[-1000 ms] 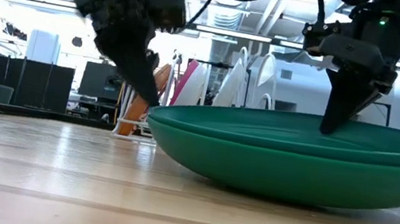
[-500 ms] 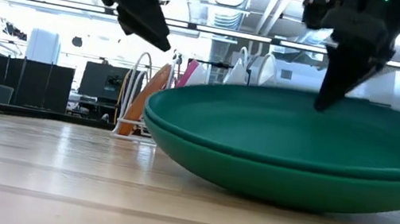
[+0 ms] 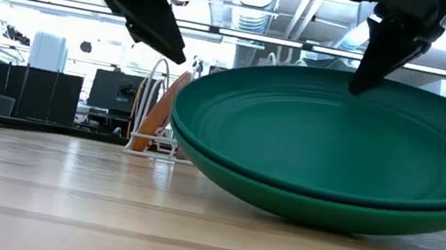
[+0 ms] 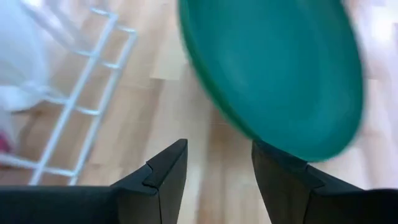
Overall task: Sort dishes
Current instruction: Put the dark green plate in the dish rack
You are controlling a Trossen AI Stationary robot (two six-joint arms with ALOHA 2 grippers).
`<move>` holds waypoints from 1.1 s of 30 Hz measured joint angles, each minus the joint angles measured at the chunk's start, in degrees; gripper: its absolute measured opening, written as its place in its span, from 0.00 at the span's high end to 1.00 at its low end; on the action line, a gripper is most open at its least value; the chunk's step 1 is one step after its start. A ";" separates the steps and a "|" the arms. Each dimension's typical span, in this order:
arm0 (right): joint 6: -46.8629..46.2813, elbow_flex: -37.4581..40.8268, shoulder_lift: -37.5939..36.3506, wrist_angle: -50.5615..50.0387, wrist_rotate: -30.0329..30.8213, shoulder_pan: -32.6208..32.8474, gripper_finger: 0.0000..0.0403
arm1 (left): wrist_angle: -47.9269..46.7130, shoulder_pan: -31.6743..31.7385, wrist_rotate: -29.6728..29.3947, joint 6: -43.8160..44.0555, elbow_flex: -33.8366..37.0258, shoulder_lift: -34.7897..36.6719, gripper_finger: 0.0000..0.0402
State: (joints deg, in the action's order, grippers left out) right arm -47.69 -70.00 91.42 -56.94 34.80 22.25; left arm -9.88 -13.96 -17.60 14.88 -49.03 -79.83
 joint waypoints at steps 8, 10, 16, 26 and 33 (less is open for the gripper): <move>3.58 0.00 0.00 0.62 0.20 -0.88 0.97 | 7.76 0.07 -0.48 -0.84 2.27 -0.02 0.57; 4.51 -0.01 0.00 0.94 0.25 -1.03 0.97 | 9.35 0.05 -0.48 -1.67 2.31 -0.02 0.57; 4.88 -0.02 0.00 1.80 1.14 -0.95 0.97 | 14.56 0.07 -0.68 -5.07 2.31 -0.02 0.57; 6.28 -0.02 0.00 2.88 1.71 -0.16 0.97 | 13.43 0.27 -0.68 -10.50 2.31 -0.02 0.57; 10.27 -0.02 0.00 7.16 3.51 -0.16 0.97 | 14.66 1.21 -0.70 -10.84 2.31 -0.01 0.57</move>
State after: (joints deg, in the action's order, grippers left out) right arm -37.42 -70.02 91.42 -49.79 38.30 22.09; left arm 4.78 -12.75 -18.30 4.04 -46.72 -79.85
